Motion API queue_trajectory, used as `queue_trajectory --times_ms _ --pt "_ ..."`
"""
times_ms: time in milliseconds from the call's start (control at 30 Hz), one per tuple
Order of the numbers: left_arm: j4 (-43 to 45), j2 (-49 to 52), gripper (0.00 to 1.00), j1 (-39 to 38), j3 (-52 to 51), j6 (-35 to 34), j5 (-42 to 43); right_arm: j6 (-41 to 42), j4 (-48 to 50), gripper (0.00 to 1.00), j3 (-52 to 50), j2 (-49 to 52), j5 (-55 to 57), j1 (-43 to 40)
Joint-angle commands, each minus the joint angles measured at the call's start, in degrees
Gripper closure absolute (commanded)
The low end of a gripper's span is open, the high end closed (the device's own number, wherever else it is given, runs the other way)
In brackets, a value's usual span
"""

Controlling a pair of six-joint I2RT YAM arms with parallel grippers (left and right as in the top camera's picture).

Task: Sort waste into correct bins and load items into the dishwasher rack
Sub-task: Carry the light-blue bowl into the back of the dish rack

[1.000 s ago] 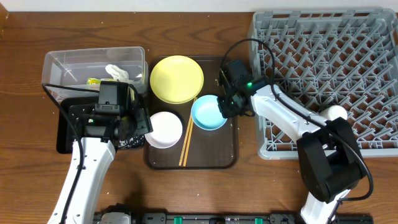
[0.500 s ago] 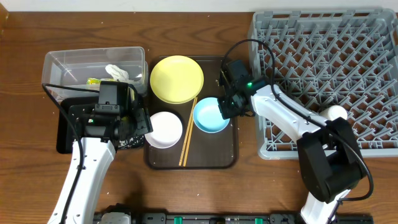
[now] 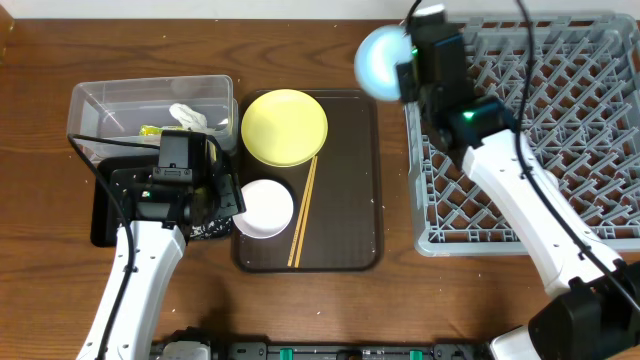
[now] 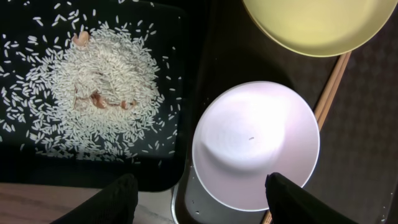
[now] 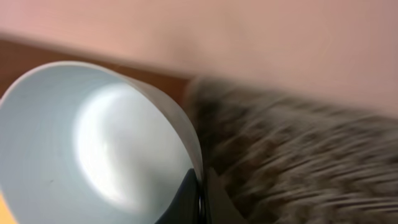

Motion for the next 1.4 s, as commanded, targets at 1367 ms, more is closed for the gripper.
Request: queue_trajectory --times_ms 1367 --pt "-0.7 0.1 0.31 0.1 0.4 -0.7 0.0 -13.0 7.3 0.99 5.1 22.4 23.6 -4.5"
